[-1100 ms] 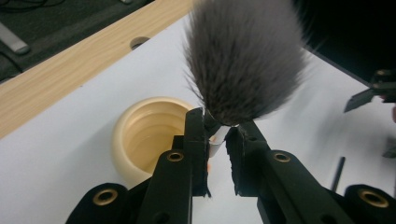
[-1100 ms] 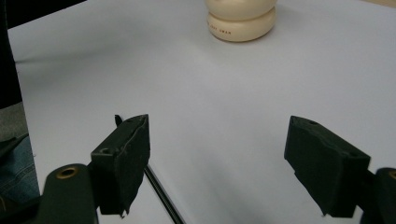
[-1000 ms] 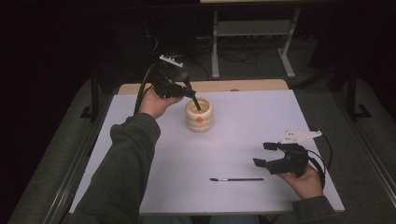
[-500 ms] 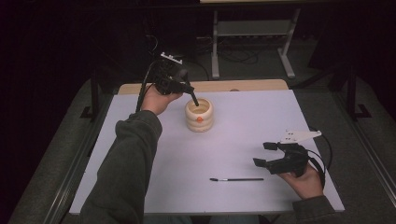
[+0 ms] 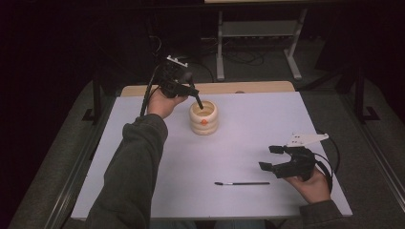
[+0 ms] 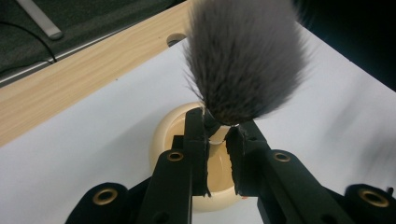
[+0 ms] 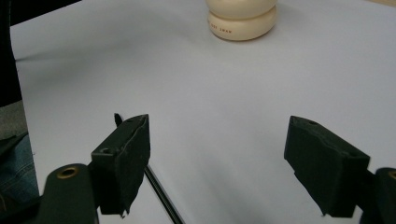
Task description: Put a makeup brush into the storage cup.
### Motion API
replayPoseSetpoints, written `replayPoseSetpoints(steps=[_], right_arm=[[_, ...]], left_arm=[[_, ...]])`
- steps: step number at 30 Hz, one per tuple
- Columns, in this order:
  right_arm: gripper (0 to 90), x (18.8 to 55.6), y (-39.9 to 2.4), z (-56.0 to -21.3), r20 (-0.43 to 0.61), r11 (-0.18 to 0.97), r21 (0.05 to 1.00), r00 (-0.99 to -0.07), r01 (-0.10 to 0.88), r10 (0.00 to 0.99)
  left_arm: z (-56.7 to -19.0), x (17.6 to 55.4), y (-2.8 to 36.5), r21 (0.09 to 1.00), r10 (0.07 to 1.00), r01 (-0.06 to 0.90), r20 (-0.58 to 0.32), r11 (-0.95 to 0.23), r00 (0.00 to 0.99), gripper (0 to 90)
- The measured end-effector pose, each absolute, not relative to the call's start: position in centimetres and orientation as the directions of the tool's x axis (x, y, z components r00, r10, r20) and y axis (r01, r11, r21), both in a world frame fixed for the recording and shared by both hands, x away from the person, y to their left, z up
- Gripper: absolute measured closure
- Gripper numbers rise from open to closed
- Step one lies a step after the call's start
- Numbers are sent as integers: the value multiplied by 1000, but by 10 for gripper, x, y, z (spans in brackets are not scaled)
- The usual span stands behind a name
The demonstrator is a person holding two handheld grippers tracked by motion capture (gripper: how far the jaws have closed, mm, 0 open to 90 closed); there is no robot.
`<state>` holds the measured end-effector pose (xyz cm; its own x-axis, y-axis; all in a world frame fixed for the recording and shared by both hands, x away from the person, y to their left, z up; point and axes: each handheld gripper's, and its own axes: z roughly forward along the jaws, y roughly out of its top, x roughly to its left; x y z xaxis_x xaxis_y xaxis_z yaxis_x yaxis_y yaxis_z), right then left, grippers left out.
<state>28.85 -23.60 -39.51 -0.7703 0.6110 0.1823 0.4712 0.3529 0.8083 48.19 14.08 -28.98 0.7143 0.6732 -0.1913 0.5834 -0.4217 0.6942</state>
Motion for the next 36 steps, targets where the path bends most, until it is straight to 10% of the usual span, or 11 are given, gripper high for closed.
replayPoseSetpoints(steps=[36], right_arm=[[217, 289, -229, -397, 176, 378, 798, -782, 469, 597]], left_arm=[[-328, 476, 140, 643, 697, 616, -173, -455, 696, 720]])
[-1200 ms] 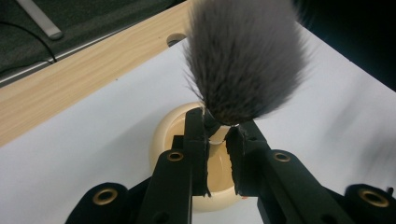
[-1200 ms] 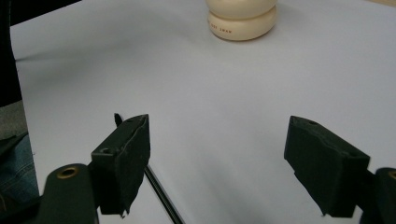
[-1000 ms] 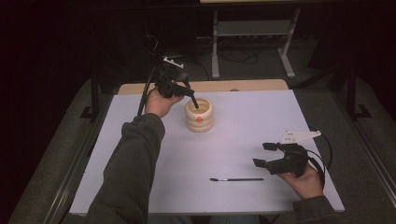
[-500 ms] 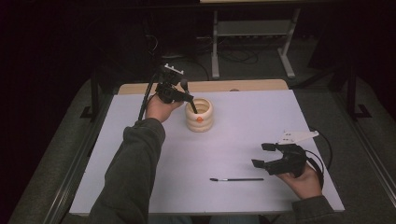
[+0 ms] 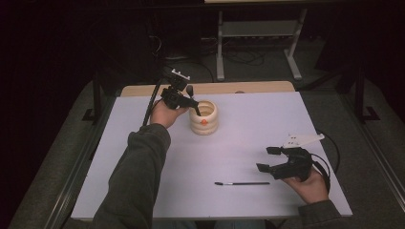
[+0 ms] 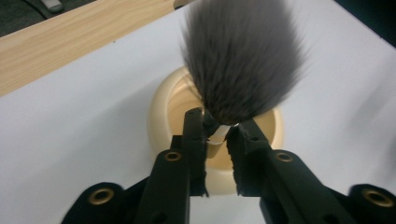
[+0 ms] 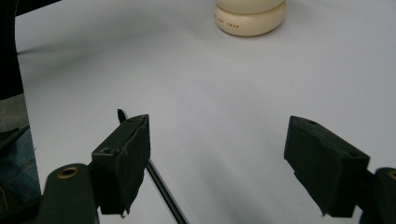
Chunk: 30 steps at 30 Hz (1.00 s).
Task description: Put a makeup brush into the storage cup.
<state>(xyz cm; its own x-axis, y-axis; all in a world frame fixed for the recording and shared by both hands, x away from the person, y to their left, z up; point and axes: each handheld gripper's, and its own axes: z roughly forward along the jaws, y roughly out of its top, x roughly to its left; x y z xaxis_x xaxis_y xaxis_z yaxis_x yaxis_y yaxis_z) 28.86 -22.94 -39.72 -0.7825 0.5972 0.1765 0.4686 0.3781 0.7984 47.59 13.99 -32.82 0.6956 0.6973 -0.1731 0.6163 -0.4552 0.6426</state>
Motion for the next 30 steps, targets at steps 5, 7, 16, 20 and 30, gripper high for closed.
replayPoseSetpoints(steps=[5, 7, 16, 20, 30], right_arm=[[217, 288, -229, -397, 177, 378, 798, -782, 470, 598], [218, 289, -229, -397, 173, 382, 798, -783, 467, 598], [217, 291, -228, -397, 167, 387, 797, -785, 464, 597], [217, 292, -228, -398, 167, 392, 793, -785, 467, 597], [215, 291, -229, -399, 162, 403, 785, -784, 471, 599]], left_arm=[[-326, 471, 146, 645, 696, 610, -164, -460, 699, 635], [-325, 469, 149, 645, 695, 606, -157, -466, 702, 614], [-328, 462, 156, 652, 676, 591, -160, -475, 719, 561], [-329, 461, 160, 663, 669, 585, -167, -468, 724, 543], [-332, 451, 170, 681, 663, 579, -182, -448, 726, 536]])
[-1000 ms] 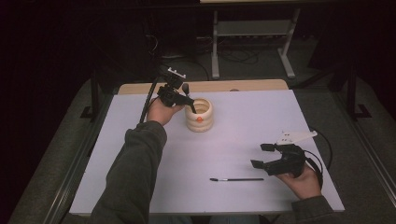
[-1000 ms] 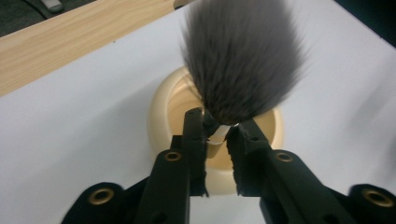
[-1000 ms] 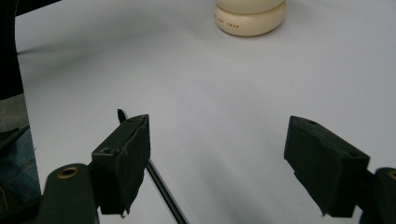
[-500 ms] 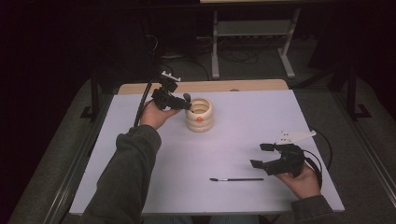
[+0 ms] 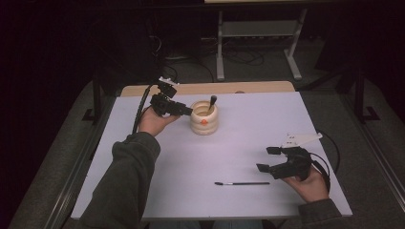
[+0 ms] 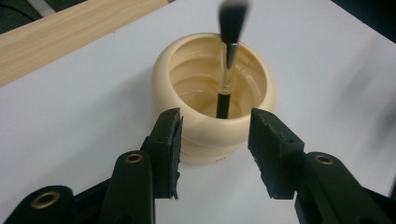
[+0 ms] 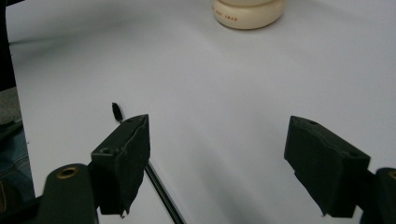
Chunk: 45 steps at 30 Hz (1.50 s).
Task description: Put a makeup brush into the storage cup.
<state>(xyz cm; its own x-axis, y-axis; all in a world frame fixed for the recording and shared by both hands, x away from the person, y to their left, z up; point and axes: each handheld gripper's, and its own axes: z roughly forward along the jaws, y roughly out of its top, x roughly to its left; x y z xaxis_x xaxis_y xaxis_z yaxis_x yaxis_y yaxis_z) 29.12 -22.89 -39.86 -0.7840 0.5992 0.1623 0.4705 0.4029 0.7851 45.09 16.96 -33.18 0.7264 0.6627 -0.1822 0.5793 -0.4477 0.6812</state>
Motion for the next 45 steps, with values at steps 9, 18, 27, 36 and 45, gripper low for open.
replayPoseSetpoints(steps=[9, 18, 27, 36, 45], right_arm=[[216, 291, -229, -399, 160, 408, 782, -784, 471, 599], [215, 290, -227, -399, 160, 410, 780, -784, 473, 599], [213, 293, -223, -402, 158, 424, 770, -786, 477, 597], [213, 294, -223, -402, 148, 438, 764, -790, 473, 595], [211, 295, -220, -398, 129, 481, 740, -801, 470, 584]], left_arm=[[-336, 440, 176, 689, 653, 571, -185, -447, 734, 498], [-338, 430, 184, 697, 652, 565, -184, -441, 736, 484], [-341, 421, 188, 700, 635, 547, -173, -459, 753, 474], [-345, 404, 195, 704, 616, 526, -159, -477, 772, 451], [-354, 383, 201, 712, 613, 529, -175, -462, 771, 420]])
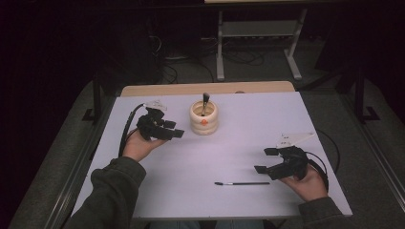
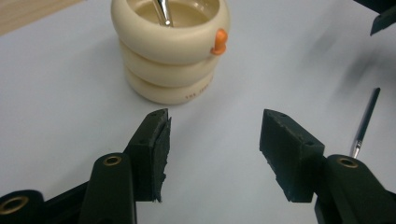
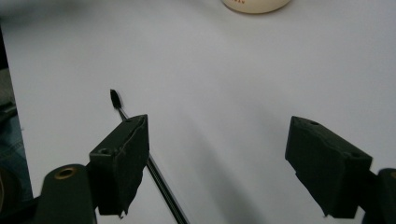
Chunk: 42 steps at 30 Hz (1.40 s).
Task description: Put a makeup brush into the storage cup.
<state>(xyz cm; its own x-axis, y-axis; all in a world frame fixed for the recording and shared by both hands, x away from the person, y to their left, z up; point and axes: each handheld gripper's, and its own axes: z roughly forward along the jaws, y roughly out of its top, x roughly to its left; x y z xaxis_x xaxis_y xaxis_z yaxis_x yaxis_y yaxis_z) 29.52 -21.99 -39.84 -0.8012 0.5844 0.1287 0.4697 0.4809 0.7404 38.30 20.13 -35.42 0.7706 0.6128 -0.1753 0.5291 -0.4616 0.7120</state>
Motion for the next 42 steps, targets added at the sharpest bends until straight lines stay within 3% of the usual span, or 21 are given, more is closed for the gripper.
replayPoseSetpoints(steps=[17, 28, 31, 42], right_arm=[[223, 304, -214, -387, 123, 624, 648, -869, 437, 480], [343, 305, -205, -394, 66, 725, 587, -914, 360, 401], [412, 305, -203, -399, 44, 758, 567, -931, 322, 362], [551, 304, -190, -415, 57, 818, 505, -956, 277, 289]], left_arm=[[-356, 350, 203, 739, 583, 484, -153, -468, 798, 390], [-355, 334, 211, 754, 579, 460, -132, -468, 805, 372], [-356, 331, 212, 759, 577, 454, -129, -466, 807, 366], [-361, 329, 213, 762, 561, 445, -132, -470, 818, 366]])
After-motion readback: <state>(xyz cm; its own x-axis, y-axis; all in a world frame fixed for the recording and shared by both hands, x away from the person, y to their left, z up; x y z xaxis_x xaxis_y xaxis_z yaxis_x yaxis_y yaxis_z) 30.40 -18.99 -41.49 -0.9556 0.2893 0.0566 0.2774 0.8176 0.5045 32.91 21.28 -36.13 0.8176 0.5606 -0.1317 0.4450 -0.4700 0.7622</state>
